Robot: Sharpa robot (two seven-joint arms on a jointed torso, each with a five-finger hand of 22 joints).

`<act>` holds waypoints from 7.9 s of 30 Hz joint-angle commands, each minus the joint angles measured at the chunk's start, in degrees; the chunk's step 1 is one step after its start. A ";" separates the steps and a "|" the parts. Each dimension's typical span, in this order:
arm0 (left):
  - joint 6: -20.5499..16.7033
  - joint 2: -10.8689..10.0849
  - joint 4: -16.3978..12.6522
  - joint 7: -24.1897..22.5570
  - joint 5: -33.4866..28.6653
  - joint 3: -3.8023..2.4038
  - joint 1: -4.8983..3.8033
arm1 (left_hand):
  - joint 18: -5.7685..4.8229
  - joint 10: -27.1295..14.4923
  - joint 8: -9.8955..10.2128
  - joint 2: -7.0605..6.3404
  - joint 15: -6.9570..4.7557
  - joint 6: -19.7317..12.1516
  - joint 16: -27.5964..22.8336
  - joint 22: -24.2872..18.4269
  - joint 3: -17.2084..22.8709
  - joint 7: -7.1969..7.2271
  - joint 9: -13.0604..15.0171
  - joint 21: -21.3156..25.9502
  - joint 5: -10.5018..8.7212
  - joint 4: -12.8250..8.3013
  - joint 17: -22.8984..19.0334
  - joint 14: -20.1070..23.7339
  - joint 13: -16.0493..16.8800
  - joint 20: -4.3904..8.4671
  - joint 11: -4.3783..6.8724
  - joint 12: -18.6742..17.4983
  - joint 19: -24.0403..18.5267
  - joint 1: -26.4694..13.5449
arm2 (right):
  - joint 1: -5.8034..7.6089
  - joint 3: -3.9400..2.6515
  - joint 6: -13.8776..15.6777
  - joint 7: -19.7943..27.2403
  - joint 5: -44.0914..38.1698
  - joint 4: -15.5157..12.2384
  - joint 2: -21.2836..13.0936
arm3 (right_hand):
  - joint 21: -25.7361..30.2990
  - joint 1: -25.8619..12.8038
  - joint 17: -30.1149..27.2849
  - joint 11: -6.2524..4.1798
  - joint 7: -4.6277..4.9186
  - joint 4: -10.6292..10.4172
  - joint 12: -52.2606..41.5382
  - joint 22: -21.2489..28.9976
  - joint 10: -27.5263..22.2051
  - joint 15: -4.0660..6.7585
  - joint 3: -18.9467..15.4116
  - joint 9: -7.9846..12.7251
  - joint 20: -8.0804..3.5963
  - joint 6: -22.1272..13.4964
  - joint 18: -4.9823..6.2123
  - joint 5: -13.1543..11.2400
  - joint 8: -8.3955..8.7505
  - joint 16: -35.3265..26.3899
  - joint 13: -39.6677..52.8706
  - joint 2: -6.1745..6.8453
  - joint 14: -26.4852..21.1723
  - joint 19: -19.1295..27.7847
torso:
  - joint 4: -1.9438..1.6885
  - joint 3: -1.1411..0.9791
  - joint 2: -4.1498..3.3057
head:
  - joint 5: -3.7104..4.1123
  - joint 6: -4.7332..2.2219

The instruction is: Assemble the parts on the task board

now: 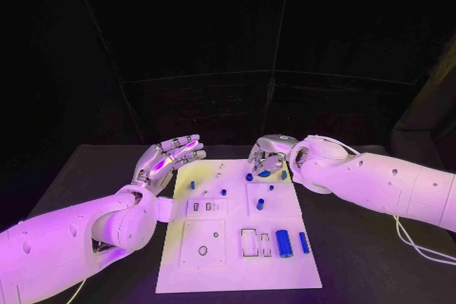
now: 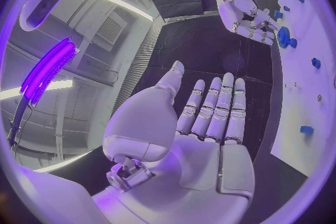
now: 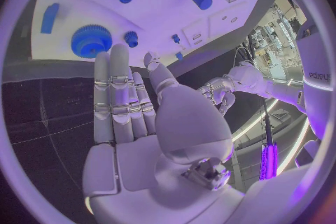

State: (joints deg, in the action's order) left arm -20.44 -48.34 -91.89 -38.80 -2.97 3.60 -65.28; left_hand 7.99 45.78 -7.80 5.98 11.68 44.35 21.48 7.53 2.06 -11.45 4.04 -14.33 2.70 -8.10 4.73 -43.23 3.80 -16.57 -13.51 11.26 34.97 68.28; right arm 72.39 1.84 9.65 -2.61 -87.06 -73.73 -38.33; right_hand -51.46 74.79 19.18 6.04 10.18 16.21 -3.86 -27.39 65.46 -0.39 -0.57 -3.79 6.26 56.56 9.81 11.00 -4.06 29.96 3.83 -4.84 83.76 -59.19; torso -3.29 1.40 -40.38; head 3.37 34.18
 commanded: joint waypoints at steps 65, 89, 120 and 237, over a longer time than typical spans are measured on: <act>1.16 -0.61 0.04 -1.32 -0.22 -0.08 -0.12 | 0.84 -0.19 -0.21 1.88 0.04 0.13 0.33 -0.01 1.38 -5.29 -0.22 -0.51 0.18 -2.14 -0.50 0.00 -0.13 0.03 -0.30 0.32 0.79 1.50 | 0.12 -0.04 1.84 -1.77 -7.22 0.91 3.86 | -22.49 -0.04 22.95 -1.12 -0.72 -0.09 -0.30 -27.61 4.99 0.44 12.97 -0.14 -0.04 3.28 -2.94 -4.19 -0.47 27.42 0.04 -2.24 0.46 -9.34 | -0.05 -0.31 -2.57 | -0.36 0.31; 1.62 -0.33 0.42 -1.50 -1.62 -0.09 -0.45 | 0.81 -0.16 -0.33 1.66 0.05 0.14 0.48 -0.10 0.89 -5.30 -0.21 -0.51 0.16 -1.79 -0.58 -0.03 -0.10 0.04 -0.31 0.49 0.77 0.02 | 0.15 -0.20 8.57 -1.22 -4.98 8.15 10.55 | -25.07 -2.70 26.72 -1.17 -0.79 -1.53 0.18 -31.65 5.17 0.42 15.91 -0.03 -0.06 3.67 -3.63 -4.65 0.01 31.89 -0.02 -0.06 0.66 -11.27 | -0.62 -0.10 -3.10 | -1.01 0.13; 1.62 0.02 0.36 -1.07 -1.63 -0.09 -1.02 | 0.81 -0.18 -0.35 1.64 0.05 0.13 0.50 -0.12 0.80 -5.30 -0.21 -0.51 0.17 -1.73 -0.60 -0.02 -0.11 0.04 -0.31 0.51 0.75 -0.23 | 0.17 -0.19 5.29 -6.93 -9.38 11.44 15.52 | -25.52 -3.64 27.41 -0.87 -0.57 -2.35 0.32 -32.23 4.10 0.17 16.80 0.02 0.17 3.03 -3.71 -4.55 0.34 33.03 -0.12 1.02 0.55 -11.42 | -0.61 0.08 -3.57 | -1.47 0.00; 4.53 -0.73 2.11 0.18 -1.54 -0.06 -1.43 | 0.78 -0.53 -0.44 1.78 0.10 -0.10 0.42 -0.33 1.32 -5.28 -0.22 -0.43 0.14 -3.13 -0.76 0.31 -0.12 0.03 -0.34 0.59 0.69 0.45 | 0.93 -0.29 0.85 -13.78 4.39 1.96 1.17 | -33.73 7.77 58.39 -3.40 -2.58 -19.58 -68.17 -49.32 14.26 1.63 5.40 -0.86 -0.82 -0.22 -6.87 -1.58 -8.69 54.77 67.10 1.58 3.82 -21.67 | 1.40 -0.18 -3.15 | -1.32 0.32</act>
State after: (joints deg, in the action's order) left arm -17.01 -49.08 -89.70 -38.48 -4.62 3.59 -66.61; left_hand 7.95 45.56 -7.99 7.61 11.68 44.34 21.70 7.28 3.60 -11.45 3.89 -14.65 2.69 -11.00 4.02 -43.22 3.74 -16.59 -13.72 11.53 35.35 68.68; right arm 73.40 1.45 7.97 -15.60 -81.68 -71.46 -37.16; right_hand -84.93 81.62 74.94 3.06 8.49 -3.39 -71.71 -74.94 79.35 0.96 4.52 -4.05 5.67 53.56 3.52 9.63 -12.13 84.43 70.70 -2.00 84.04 -80.65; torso -1.83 1.19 -43.54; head 2.05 34.61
